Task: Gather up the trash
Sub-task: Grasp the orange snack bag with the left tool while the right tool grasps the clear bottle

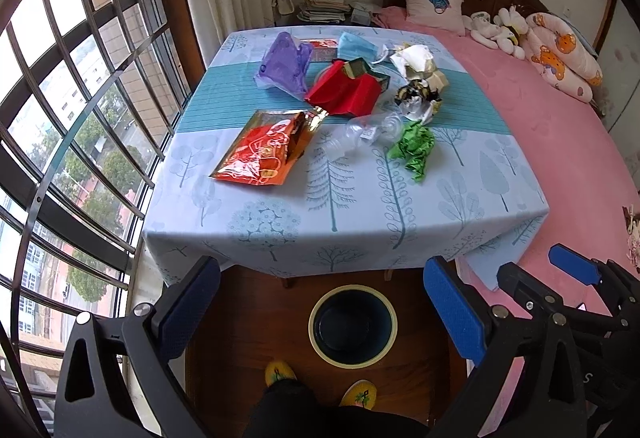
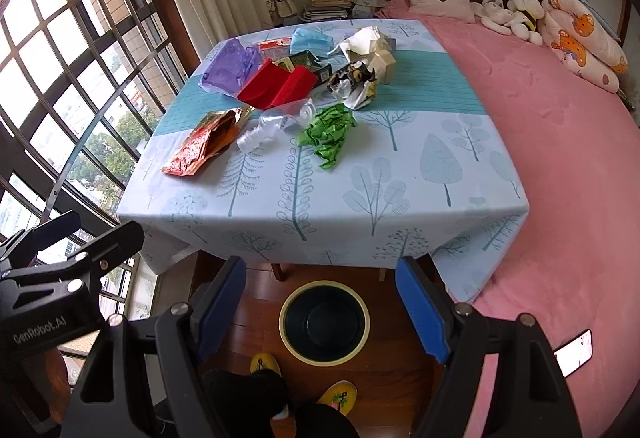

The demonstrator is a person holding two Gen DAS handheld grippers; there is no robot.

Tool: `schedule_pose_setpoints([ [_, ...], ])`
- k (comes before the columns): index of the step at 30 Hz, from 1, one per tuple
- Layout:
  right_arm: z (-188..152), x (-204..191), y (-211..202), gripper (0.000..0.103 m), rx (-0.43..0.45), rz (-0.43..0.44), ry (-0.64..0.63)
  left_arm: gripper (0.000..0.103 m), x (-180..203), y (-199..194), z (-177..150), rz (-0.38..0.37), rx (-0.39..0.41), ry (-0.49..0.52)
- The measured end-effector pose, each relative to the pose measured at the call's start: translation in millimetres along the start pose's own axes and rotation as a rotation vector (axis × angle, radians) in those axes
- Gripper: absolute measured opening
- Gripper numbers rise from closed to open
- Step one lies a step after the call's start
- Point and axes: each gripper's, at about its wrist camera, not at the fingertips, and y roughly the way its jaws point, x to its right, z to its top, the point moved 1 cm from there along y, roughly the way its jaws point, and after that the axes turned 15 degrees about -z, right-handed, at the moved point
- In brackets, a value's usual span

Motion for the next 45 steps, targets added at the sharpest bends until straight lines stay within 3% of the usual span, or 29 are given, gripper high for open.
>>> schedule_pose_setpoints([
  [10,44.3,-25.4,23.6,0.078,-0.002,-0.027,0.043,0.101,-68.4,35.7,57.0,-0.035,-0.077,-0.090],
  [19,73.9,-52.0,78.5,0.078,-0.115,-0.046,0.142,0.101,-114.1,129.7,117.9,-0.038,-0.258,-0.049],
  [28,83.8,-65.1,129.5,0.073,-0.213,-0.066,0.226,0.101,-132.0,213.7,146.5,-0.013,-0.386,0.019],
  [34,84.2,-63.0,145.7,0.073,-0.242,-0.076,0.261,0.101,-137.5,241.9,147.8,0.010,-0.448,0.053],
  [40,87.9,-63.7,147.6,0.069,-0.239,-0.037,0.285,0.087,-148.2,248.2,157.2,-0.045,-0.479,0.019],
  [43,94.6,-70.1,148.4,0.068,-0.234,0.003,0.290,0.073,-151.4,246.2,164.7,-0.064,-0.467,0.040],
  [45,98.7,-74.1,149.4,0.068,-0.232,0.027,0.300,0.054,-151.4,246.8,169.3,-0.090,-0.466,0.058],
])
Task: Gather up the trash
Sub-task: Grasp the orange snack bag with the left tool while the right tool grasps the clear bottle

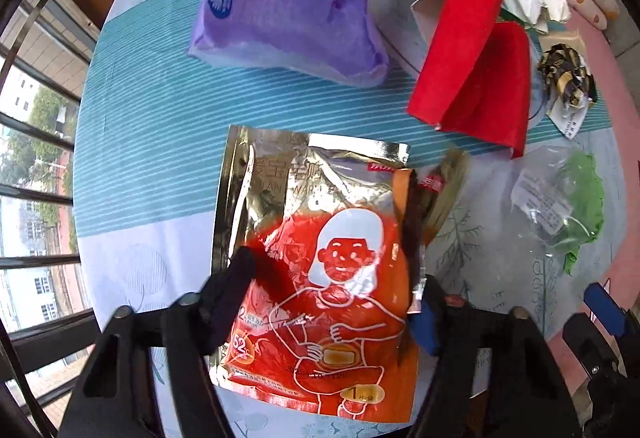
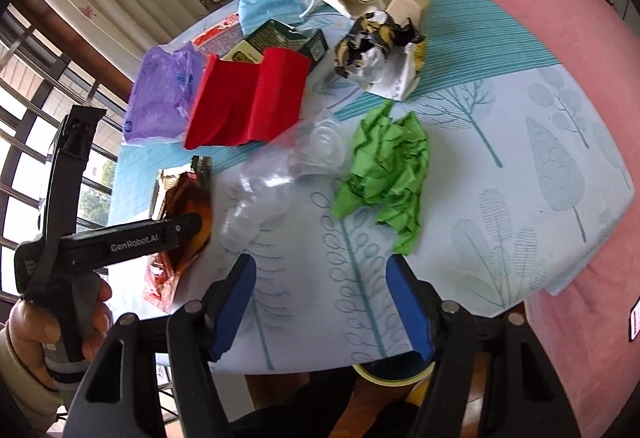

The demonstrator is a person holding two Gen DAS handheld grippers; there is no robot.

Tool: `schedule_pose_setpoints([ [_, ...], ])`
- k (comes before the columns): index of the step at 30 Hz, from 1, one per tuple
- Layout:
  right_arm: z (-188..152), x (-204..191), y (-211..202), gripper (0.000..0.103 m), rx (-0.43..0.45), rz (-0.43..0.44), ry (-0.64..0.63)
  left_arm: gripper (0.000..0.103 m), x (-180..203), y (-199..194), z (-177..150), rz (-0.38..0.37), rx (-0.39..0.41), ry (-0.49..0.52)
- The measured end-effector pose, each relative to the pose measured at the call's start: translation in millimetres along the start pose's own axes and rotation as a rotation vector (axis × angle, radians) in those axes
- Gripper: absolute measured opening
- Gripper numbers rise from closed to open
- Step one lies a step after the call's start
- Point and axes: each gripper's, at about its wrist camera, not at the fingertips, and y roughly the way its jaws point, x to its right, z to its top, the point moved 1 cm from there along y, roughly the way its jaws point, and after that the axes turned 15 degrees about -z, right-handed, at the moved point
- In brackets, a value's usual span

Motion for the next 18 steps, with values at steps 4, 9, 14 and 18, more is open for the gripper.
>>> schedule_pose_setpoints([
  [4,8.0,-10.2,5.3,0.068,-0.013,0.036,0.020,0.036,-9.6,-8.9,5.0,-0.017,0.003,0.015],
  [9,23.0,-21.3,17.8,0.067,-0.038,0.068,0.073,0.016,-27.7,-25.3,5.7,-0.065,0.023,0.006],
  [14,34.4,-22.6,31.4,0.066,-0.072,0.078,0.161,0.007,-38.4,-48.7,12.9,-0.101,0.037,0.008],
  [18,40.7,-24.2,42.9,0.050,-0.107,0.085,0.218,0.006,-48.3,-66.3,12.0,-0.128,0.054,0.008],
])
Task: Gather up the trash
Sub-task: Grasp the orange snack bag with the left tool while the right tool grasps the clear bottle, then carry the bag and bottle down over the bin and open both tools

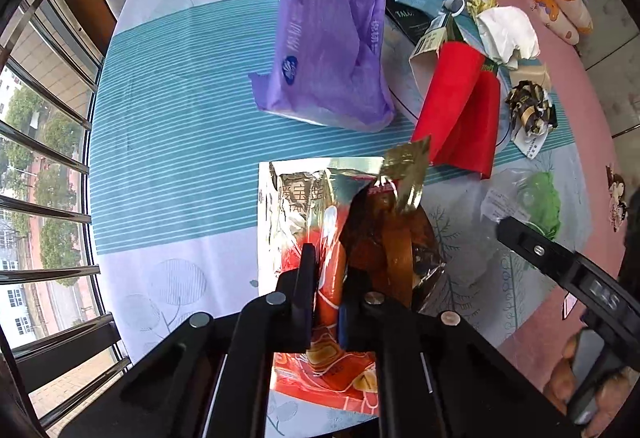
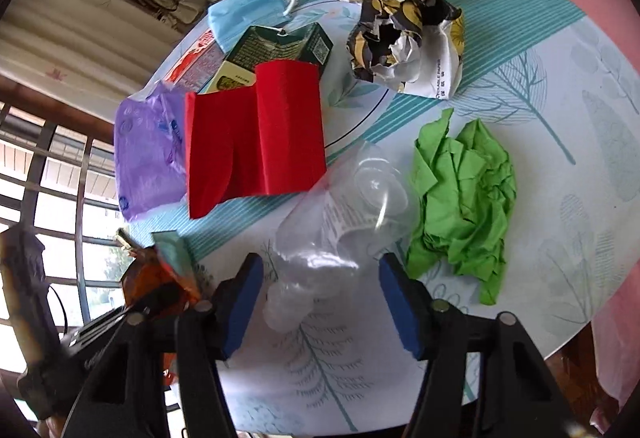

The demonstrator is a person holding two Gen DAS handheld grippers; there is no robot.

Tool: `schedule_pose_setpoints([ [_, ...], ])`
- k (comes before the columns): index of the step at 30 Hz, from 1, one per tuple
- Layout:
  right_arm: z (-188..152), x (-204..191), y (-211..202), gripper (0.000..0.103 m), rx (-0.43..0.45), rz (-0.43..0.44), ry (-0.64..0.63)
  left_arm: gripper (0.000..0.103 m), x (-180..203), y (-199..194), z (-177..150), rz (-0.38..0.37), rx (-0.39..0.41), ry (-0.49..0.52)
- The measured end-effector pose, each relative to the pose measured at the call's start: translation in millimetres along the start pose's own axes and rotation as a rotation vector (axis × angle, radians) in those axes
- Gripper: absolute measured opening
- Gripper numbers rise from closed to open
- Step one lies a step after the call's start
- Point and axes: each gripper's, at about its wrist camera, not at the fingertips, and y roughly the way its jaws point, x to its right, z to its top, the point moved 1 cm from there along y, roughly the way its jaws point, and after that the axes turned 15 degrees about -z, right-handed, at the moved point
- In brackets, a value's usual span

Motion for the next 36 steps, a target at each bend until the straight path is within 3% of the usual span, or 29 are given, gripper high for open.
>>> schedule_pose_setpoints([
  [3,1.4,-3.1,3.2,0.039,-0.006,0.035,0.015,0.005,7.8,-3.6,-7.2,-0.010,0.011,0.009],
  [5,2.4,-9.4,1.3,0.039,0.010,0.006,-0.006,0.005,10.7,-12.3,-10.8,-0.021,0.020,0.014],
  [12,-1.1,-22.4,-18.8,0.038,0.045,0.058,-0.079,0.005,39.3,-30.5,-20.9,-0.035,0.068,0.043],
  [19,-13.4,-22.9,-66.9,0.038,0.096,0.092,-0.263,0.005,79.7,-58.5,-49.9,-0.025,0.145,0.073],
  [29,-53.5,29.9,-132.7,0.038,0.188,0.126,-0.573,0.005,161.3,-73.8,-135.4,0.030,0.283,0.045],
  [36,-89.3,96.3,-150.0,0.038,0.174,0.140,-0.668,0.005,215.2,-55.1,-204.2,0.052,0.308,-0.015],
])
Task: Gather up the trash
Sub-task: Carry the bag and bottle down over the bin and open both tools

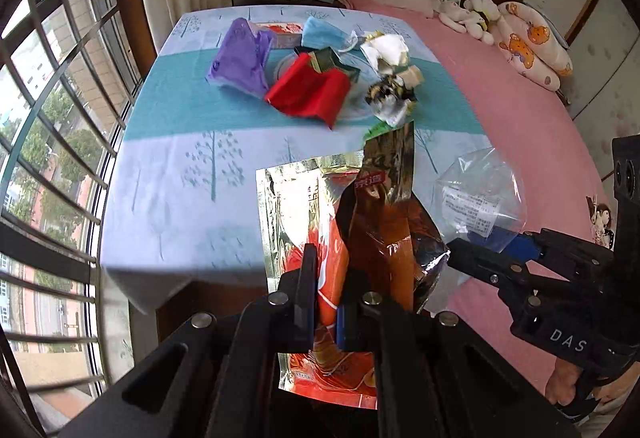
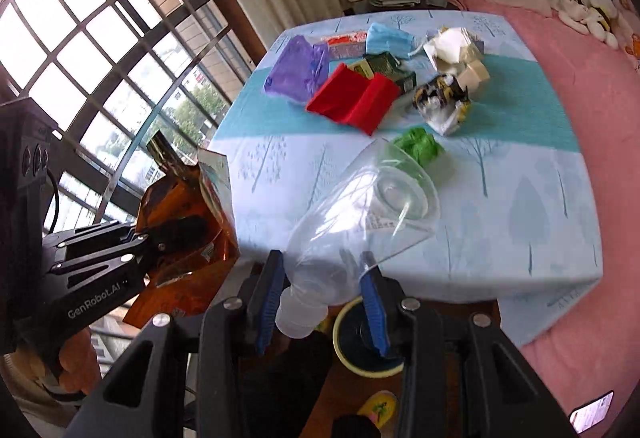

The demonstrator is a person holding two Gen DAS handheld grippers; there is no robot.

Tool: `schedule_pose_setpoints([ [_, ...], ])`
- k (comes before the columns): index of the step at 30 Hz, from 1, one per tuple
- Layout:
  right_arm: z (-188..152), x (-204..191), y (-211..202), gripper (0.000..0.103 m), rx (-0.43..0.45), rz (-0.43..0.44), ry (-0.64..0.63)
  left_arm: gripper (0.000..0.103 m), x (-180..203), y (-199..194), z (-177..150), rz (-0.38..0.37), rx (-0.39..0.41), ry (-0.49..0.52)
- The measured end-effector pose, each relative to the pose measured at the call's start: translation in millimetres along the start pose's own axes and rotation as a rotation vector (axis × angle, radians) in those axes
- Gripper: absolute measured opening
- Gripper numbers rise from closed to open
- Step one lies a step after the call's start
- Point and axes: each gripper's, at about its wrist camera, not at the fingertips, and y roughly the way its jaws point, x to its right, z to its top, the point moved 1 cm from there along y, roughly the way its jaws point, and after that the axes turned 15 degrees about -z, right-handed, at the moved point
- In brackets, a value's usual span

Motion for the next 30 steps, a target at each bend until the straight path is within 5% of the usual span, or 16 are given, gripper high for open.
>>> schedule_pose_setpoints([
  [14,-118.3,22.7,31.1,0.038,-0.180,-0.009,0.013,0.005,26.5,51.4,-106.9,0.018,-0.189,-0.034],
  [30,-232.5,36.8,254.6,0.038,-0.290,-0.137,0.074,0.005,-66.8,264.1,-187.1,0.001,-0.310,-0.061],
])
